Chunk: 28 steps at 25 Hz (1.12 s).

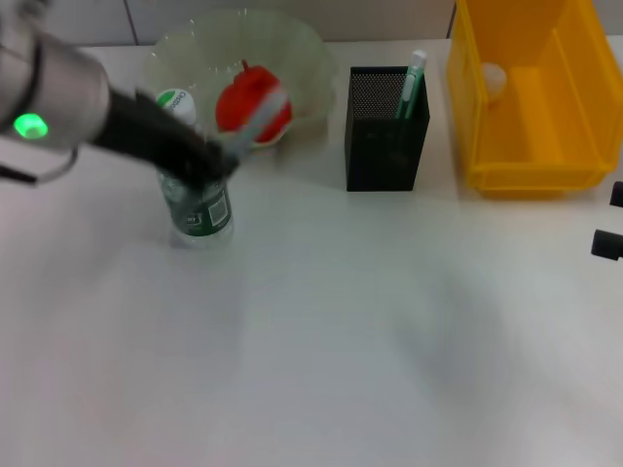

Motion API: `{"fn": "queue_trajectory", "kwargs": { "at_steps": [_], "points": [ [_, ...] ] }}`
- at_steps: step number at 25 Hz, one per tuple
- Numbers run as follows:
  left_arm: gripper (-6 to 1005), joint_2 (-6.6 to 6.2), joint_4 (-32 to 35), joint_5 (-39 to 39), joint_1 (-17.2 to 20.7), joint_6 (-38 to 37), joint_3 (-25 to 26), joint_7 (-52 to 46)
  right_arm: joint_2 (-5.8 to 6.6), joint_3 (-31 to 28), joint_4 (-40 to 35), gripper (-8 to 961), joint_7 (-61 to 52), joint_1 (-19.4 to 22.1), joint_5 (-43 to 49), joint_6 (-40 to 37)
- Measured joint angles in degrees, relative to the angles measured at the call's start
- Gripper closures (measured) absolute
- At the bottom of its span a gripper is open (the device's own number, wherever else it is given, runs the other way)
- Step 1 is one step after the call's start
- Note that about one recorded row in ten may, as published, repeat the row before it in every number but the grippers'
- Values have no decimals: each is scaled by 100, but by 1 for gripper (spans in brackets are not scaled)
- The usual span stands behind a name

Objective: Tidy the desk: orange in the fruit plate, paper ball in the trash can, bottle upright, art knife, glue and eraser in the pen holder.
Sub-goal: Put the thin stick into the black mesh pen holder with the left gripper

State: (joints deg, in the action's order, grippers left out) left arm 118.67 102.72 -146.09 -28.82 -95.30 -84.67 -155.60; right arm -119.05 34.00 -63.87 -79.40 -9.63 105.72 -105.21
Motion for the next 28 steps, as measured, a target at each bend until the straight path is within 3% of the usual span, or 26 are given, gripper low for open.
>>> {"fn": "queue_trajectory", "kwargs": {
  "at_steps": [1,2,6,7,8,9,11,13,15,18,20,21,22,26,28],
  "points": [
    [847,0,0,0,0,0,0,0,-1,-34,-2,325,-49,-3,-1,-16],
    [847,-7,279,621,28,102,768,412,0,-62,-6,325,-109,-7,-1,-26],
    [846,-5,265,1418,32,374,1240,813,-11,-101,-163,325,-353,-9,-12,-92],
    [846,-6,54,2184,71,943,1321,1182,-18,-104,-219,325,-401,-6,-25,-130],
    [846,-3,-57,2368,78,1161,1295,1312,-22,-106,-250,325,-426,-7,-39,-165],
    [846,2,-311,2743,83,1606,1208,1572,-25,-107,-273,325,-447,-14,-70,-220],
    [846,3,-439,2871,75,1752,1160,1659,-26,-103,-269,325,-453,-32,-135,-271],
    [846,5,-1354,3568,-79,2649,817,2169,-27,-96,-247,324,-454,-58,-164,-306],
    [846,6,-1640,3709,-139,2863,722,2297,-28,-82,-235,324,-453,-80,-172,-337],
    [846,23,-3052,4537,-512,3975,236,3118,-30,-54,-186,324,-427,-101,-180,-352],
    [846,23,-3052,4537,-512,3975,236,3118,-30,-48,-151,324,-405,-114,-181,-381],
    [846,28,-3414,4807,-627,4232,120,3389,-30,-47,-145,324,-403,-120,-182,-411],
    [846,45,-4280,5541,-918,4899,-198,4111,-30,-47,-142,324,-402,-122,-183,-445],
    [848,48,-4701,5956,-1063,5299,-429,4508,-27,-48,-142,324,-351,-105,-164,-491],
    [849,50,-5249,6601,-1240,5834,-817,5069,-18,-78,-121,325,-296,-79,-126,-463]
  ]
}}
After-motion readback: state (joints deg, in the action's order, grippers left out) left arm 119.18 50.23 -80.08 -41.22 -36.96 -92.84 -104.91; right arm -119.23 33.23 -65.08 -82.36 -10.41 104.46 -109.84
